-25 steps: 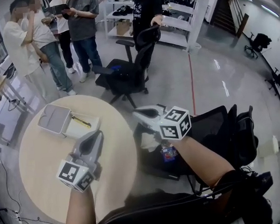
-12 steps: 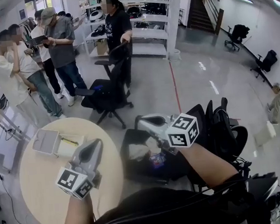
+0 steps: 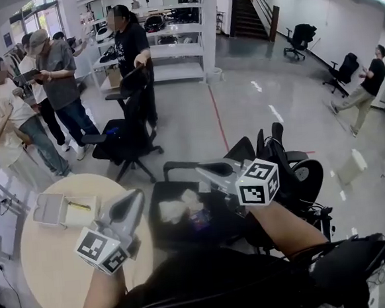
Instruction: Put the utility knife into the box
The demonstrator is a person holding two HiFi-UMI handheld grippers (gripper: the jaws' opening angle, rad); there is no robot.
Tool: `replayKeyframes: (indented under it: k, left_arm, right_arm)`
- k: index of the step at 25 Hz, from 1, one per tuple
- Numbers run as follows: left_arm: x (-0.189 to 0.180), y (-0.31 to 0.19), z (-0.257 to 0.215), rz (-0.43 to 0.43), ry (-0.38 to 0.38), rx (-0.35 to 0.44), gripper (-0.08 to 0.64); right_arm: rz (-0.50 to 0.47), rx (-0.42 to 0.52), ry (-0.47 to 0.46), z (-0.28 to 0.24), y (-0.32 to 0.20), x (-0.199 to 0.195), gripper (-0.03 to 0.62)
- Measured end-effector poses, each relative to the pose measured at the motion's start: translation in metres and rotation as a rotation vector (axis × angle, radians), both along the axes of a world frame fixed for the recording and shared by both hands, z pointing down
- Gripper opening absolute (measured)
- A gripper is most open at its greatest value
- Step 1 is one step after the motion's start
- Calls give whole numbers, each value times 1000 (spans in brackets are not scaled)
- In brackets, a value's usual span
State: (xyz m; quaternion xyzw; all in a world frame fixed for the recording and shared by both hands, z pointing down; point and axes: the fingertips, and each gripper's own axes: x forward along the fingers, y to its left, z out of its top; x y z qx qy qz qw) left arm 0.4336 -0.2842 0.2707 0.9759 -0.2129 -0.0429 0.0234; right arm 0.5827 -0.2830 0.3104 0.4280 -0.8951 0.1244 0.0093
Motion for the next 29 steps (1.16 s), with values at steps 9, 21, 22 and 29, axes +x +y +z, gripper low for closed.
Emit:
replayKeyframes:
  k: [9, 21, 22, 29]
  left_arm:
    - [31, 14, 4, 74, 6, -12, -6]
    - [40, 4, 6, 79, 6, -16, -6]
    - [39, 4, 7, 78, 7, -16, -6]
    - [37, 0, 6, 67, 10, -14, -6]
  right_arm:
    - [37, 12, -13, 5, 25, 25, 14]
    - [32, 20, -3, 8, 20, 31, 13]
    - [31, 21, -3, 8, 20, 30, 13]
    - [22, 25, 2, 6, 16, 30, 12]
